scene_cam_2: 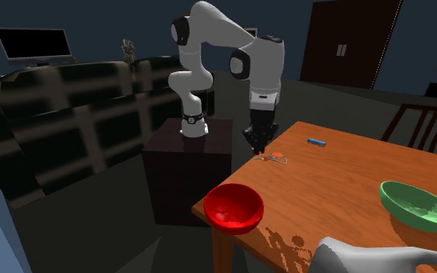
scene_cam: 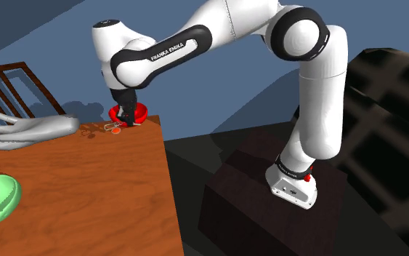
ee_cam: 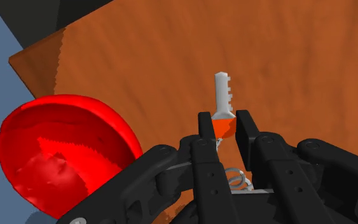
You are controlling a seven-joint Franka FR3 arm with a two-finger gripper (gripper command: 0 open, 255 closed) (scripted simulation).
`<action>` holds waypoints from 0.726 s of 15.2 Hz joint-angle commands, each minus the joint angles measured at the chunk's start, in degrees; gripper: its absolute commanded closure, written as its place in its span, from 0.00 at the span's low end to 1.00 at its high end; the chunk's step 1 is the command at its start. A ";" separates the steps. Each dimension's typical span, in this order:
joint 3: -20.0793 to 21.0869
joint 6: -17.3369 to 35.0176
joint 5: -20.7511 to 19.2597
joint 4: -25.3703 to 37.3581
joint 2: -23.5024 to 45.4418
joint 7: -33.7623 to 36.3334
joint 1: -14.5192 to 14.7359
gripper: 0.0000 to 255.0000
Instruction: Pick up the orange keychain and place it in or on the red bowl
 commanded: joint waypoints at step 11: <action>-3.87 -9.92 -1.08 24.58 14.54 -12.02 -5.64 1.00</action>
